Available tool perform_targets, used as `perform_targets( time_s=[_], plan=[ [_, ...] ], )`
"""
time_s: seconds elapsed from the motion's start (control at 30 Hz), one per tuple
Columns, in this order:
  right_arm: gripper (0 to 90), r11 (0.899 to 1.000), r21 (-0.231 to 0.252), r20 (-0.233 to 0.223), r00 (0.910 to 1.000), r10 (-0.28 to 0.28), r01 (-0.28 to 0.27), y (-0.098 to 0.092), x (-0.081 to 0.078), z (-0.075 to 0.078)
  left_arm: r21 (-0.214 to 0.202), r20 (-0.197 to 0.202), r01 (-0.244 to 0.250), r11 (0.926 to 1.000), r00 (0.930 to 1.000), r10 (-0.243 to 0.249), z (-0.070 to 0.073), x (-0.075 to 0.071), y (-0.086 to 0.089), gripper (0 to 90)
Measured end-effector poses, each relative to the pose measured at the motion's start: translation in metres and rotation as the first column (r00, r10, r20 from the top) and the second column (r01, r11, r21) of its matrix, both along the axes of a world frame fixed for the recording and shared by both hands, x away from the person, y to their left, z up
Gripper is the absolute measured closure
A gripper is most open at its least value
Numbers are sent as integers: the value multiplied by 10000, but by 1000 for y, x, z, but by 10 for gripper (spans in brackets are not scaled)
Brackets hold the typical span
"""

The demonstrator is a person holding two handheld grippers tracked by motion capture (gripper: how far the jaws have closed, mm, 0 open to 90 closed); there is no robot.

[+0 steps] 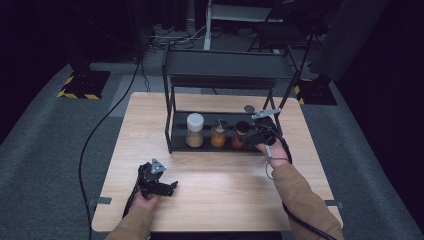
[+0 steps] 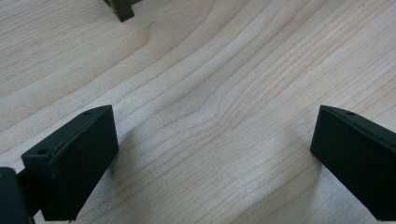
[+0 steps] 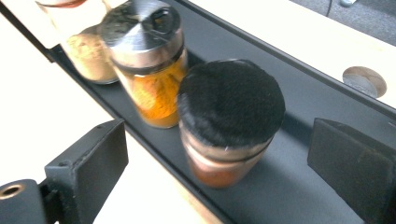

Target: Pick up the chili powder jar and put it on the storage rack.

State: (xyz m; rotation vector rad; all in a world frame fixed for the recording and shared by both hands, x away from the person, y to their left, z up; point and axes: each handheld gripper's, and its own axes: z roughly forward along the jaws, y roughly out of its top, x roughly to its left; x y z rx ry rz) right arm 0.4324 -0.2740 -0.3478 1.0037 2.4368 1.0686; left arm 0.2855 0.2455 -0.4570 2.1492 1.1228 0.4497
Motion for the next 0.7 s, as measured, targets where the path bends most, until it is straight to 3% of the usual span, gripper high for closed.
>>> perform_targets(
  time_s=[0.43, 0.7],
  plan=[
    [41, 9988, -55, 312, 9983, 491, -490, -16, -33, 21, 0, -8, -10, 10000, 10000, 10, 0, 0, 0, 5],
    [41, 9975, 36, 295, 9971, 698, -699, -26, -51, 24, -5, -8, -19, 10000, 10000, 19, 0, 0, 0, 4]
  ],
)
